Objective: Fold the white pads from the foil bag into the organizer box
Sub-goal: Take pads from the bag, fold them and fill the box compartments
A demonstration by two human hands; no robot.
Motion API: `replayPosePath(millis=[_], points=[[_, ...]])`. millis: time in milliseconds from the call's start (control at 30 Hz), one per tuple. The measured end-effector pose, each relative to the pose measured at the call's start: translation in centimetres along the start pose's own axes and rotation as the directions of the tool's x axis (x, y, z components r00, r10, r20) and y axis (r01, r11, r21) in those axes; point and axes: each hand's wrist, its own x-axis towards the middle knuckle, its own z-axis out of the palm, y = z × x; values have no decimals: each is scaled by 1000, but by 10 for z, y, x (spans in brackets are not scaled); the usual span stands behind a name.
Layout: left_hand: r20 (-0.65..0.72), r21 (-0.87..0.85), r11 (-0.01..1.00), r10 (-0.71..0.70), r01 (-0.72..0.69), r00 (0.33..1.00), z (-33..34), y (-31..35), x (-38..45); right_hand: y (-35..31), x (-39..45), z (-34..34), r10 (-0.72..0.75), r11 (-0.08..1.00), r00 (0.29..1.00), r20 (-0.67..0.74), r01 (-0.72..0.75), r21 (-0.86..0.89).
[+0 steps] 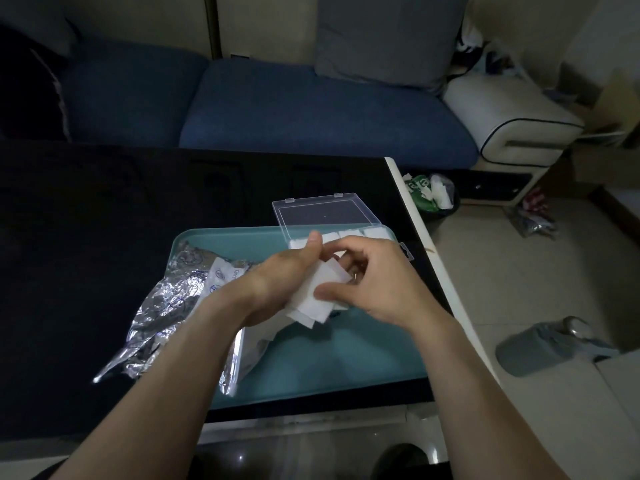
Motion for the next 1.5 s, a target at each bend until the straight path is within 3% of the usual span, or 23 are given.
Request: replayPosePath(millis=[133, 233, 333, 433, 533, 600, 733, 833, 933, 1000, 1067, 1133, 1267, 1367, 1500], points=[[-23, -64, 998, 12, -14, 1000, -5, -1, 2, 1, 3, 6, -59, 994, 998, -35, 56, -95], [-65, -53, 999, 9, -12, 998, -7, -1, 1, 2, 4, 7, -89, 995, 992, -86, 85, -45], [-20, -147, 989, 16, -19, 1000, -10, -3, 3, 1, 4, 3, -54, 996, 988, -144, 64, 62], [-93, -264, 962, 49, -72, 994, -11, -4, 2, 0, 2, -7, -46, 971, 981, -191, 89, 222], [-204, -146, 983, 82, -113, 975, -13, -3, 4, -1, -1, -19, -23, 896, 990, -140, 83, 436], [-207, -123, 985, 90, -117, 974, -15, -5, 6, 0, -2, -21, -8, 875, 996, -84, 48, 482], [-160, -223, 966, 97, -132, 982, -7, 0, 3, 5, 2, -12, -7, 952, 995, -95, 36, 305], [-17, -384, 921, 62, -64, 998, -3, 4, -1, 10, 6, -6, -8, 996, 982, -188, 24, 81], [115, -342, 938, 103, -58, 988, -3, 3, -3, 11, 8, 2, -39, 999, 943, -331, 36, -17], [31, -322, 939, 138, -121, 990, 0, 0, -1, 10, 9, 5, -114, 992, 917, -381, 86, -88], [-146, -331, 923, 155, -196, 977, 2, -2, 3, 8, 9, 5, -159, 987, 939, -306, 140, -83], [-226, -347, 908, 164, -236, 960, 2, -4, 8, 7, 8, 4, -130, 991, 975, -180, 125, -36], [-107, -255, 948, 167, -190, 980, 7, -6, 6, 5, 8, 18, -33, 999, 999, -38, 31, -28], [-9, -258, 955, 146, -143, 989, 10, -6, 4, 2, 8, 23, -94, 991, 995, -34, 90, -104], [24, -320, 945, 83, -71, 996, 4, -5, 1, 2, 5, 27, -102, 994, 994, 27, 102, -27]])
